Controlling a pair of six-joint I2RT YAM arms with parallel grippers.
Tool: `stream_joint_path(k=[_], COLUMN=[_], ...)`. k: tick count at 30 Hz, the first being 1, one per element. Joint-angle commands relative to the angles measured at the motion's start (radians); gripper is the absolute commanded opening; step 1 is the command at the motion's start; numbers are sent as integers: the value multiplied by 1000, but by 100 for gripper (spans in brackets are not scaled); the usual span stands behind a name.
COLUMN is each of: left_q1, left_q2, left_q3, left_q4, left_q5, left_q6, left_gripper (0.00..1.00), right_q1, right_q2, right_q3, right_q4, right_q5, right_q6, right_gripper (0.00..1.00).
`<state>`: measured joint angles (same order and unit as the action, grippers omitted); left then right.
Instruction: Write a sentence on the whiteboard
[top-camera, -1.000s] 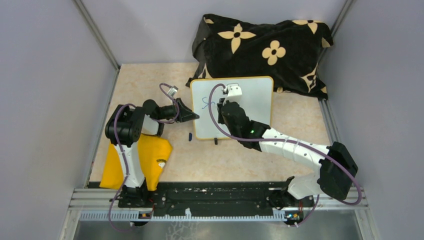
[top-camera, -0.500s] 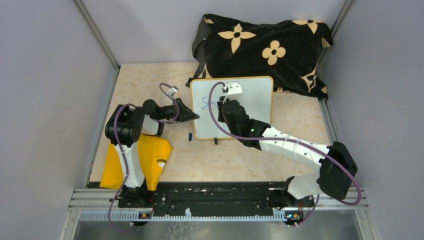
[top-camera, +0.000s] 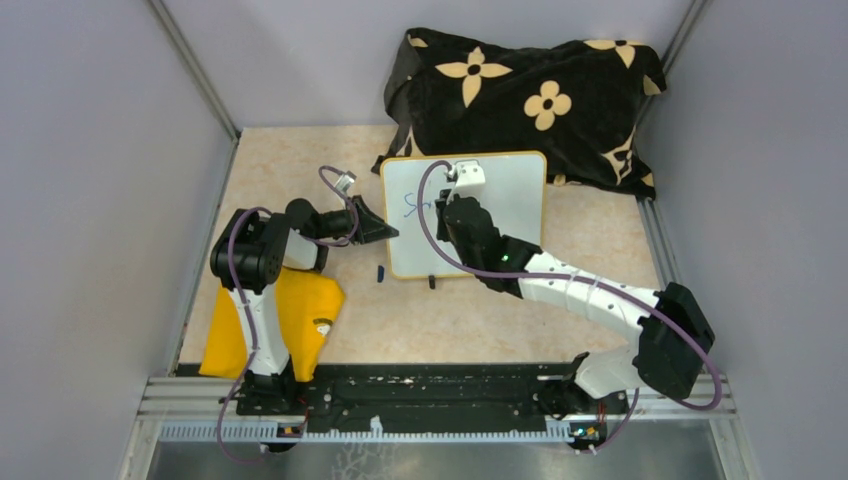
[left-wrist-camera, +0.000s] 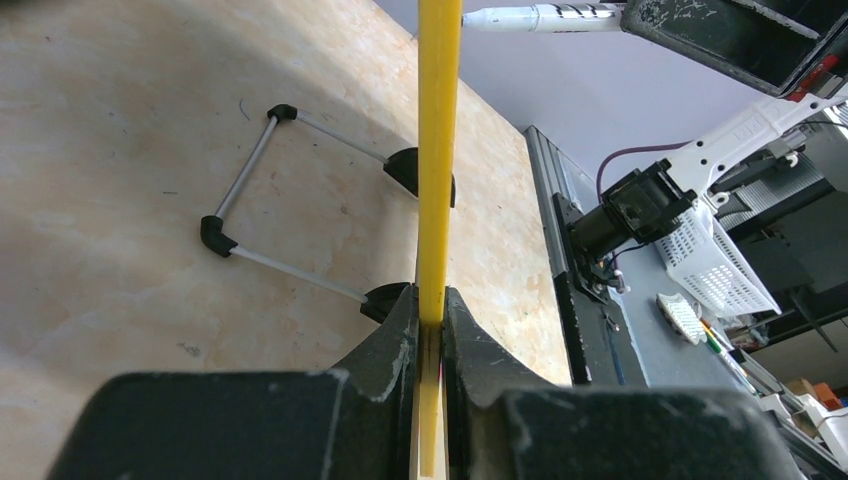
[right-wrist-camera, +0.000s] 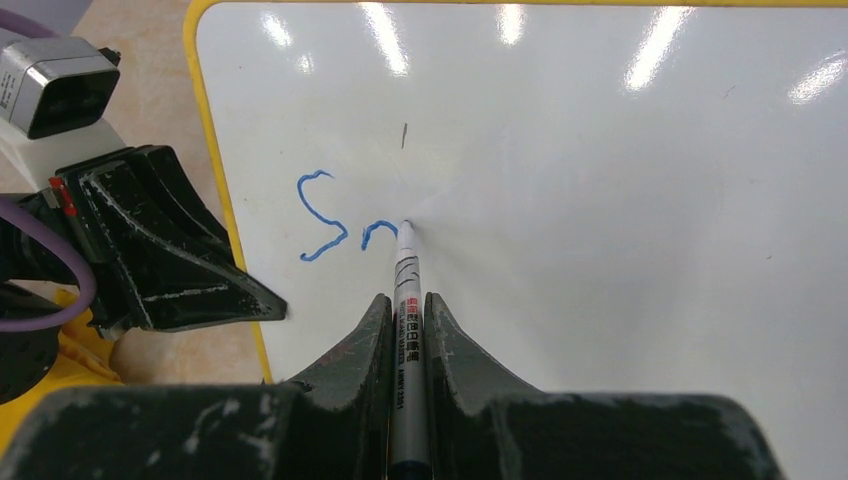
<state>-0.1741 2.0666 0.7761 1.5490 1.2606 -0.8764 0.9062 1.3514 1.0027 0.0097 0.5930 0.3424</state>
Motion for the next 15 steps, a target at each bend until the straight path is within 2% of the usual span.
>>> stream_joint_path(k=[1,15], left_q1=[-10,-10], left_q2=[31,32], left_q3=[7,6], left_q4=[242,243], left_q5=[20,20], left_q6=[-6,-6], left_gripper=[0,0], right_q1=[-32,-35], right_q2=[-20,-54], right_q3=[6,-45], right_q4=[-1,-8], right_q5=[58,50], right_q6=[-2,14], right_gripper=[0,0])
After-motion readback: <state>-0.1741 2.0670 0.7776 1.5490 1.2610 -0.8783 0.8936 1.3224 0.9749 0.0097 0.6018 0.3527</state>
